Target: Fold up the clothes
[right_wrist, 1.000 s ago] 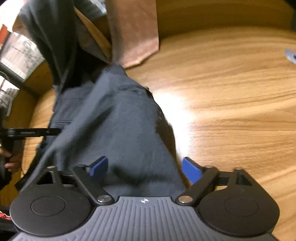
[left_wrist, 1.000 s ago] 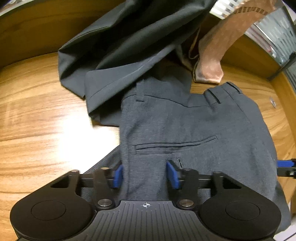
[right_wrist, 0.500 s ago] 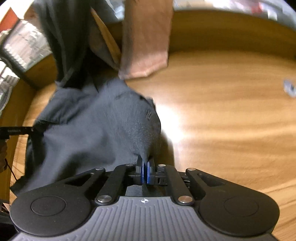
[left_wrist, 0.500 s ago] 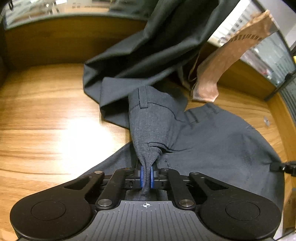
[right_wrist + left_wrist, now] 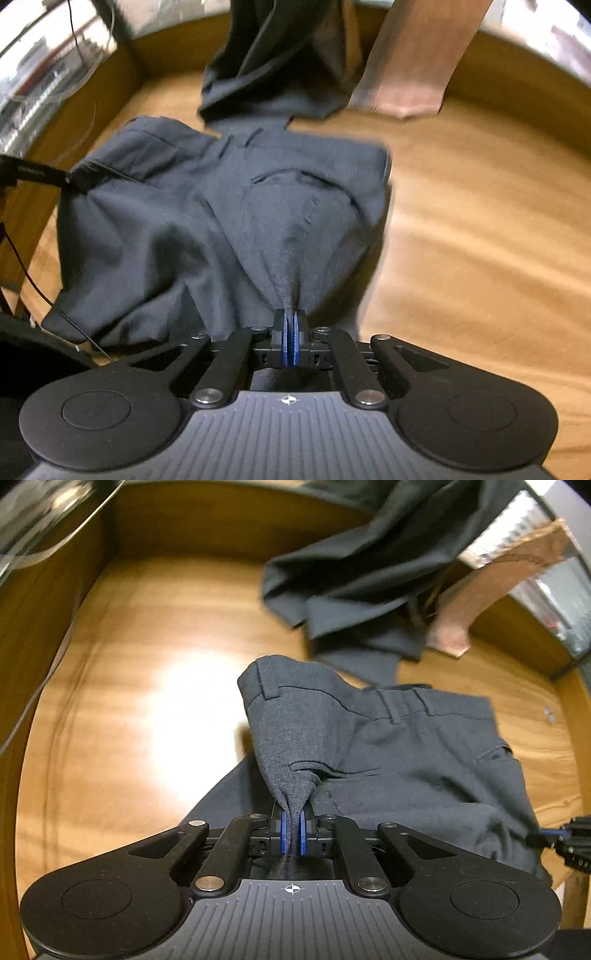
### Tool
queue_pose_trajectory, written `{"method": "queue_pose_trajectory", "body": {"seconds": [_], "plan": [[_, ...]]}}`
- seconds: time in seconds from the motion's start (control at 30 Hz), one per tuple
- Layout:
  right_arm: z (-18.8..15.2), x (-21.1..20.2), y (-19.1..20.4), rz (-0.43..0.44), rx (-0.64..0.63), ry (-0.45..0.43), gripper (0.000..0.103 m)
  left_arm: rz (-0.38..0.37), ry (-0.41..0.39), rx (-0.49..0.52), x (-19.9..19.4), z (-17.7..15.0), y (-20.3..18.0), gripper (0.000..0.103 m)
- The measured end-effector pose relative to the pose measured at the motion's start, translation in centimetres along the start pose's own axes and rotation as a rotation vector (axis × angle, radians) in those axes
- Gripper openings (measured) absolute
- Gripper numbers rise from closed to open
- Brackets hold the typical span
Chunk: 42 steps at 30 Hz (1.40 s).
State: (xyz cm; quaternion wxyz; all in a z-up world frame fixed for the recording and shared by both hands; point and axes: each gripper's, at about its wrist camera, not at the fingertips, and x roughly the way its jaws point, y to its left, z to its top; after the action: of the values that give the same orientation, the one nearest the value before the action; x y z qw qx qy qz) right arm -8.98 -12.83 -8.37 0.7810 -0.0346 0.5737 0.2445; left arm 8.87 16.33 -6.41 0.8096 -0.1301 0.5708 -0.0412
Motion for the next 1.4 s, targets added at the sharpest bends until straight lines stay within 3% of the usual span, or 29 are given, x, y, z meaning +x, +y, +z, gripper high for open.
{"method": "queue_pose_trajectory", "body": {"seconds": [0.03, 0.2, 0.27, 0.33, 0.47, 0.57, 0.67, 0.8, 1.0, 1.03, 1.07, 1.1, 1.13, 1.23, 1.4], "plan": [[-0.3, 0.7, 0.2, 0.008, -0.001, 0.023, 0.005, 0.011, 0.012, -0.012, 0.2, -0.3, 0.5, 0.009], [1.0, -1.9, -1.1, 0.062, 0.05, -0.055, 0.015, 0.033, 0.043, -0.031, 0.8, -0.3, 2.0, 0.01], [2.2, -2.3, -2.7, 0.045, 0.084, -0.091, 0.031, 0.024, 0.044, -0.035, 1.0, -0.2, 2.2, 0.012], [3.5, -2.8, -4.3, 0.027, 0.118, -0.127, 0.037, 0.011, 0.046, -0.044, 1.2, -0.3, 2.5, 0.015], [4.9, -0.1, -6.8, 0.005, 0.166, -0.108, 0.048, -0.055, 0.036, -0.105, 1.5, -0.4, 3.5, 0.02], [5.7, 2.8, -8.6, 0.01, 0.213, -0.081, 0.048, -0.128, 0.034, -0.189, 1.8, -0.7, 4.5, 0.03], [6.6, 5.3, -9.2, 0.023, 0.229, -0.058, 0.048, -0.124, 0.041, -0.211, 2.3, -1.0, 4.8, 0.032], [7.9, 8.2, -9.2, 0.02, 0.245, -0.024, 0.048, -0.14, 0.046, -0.274, 3.0, -1.6, 5.4, 0.051], [8.7, 10.3, -8.4, 0.0, 0.225, 0.017, 0.048, -0.109, 0.02, -0.32, 4.0, -2.0, 5.7, 0.058], [8.8, 10.5, -8.3, -0.002, 0.215, 0.024, 0.047, -0.104, 0.015, -0.325, 4.1, -2.1, 5.7, 0.055], [8.9, 10.5, -8.2, -0.007, 0.207, 0.025, 0.041, -0.1, 0.01, -0.329, 4.2, -2.2, 5.8, 0.047], [9.0, 10.5, -8.1, -0.012, 0.199, 0.026, 0.031, -0.105, 0.007, -0.329, 4.4, -2.2, 5.6, 0.029], [9.0, 10.3, -8.1, -0.027, 0.192, 0.021, 0.003, -0.102, 0.009, -0.335, 4.3, -2.1, 5.4, 0.022], [8.7, 8.3, -8.2, -0.052, 0.202, -0.036, 0.0, -0.086, -0.015, -0.352, 3.4, -1.3, 4.5, 0.012], [7.4, 3.3, -8.3, -0.074, 0.273, -0.162, 0.0, -0.03, -0.114, -0.176, 0.8, 1.5, 0.6, 0.011]]}}
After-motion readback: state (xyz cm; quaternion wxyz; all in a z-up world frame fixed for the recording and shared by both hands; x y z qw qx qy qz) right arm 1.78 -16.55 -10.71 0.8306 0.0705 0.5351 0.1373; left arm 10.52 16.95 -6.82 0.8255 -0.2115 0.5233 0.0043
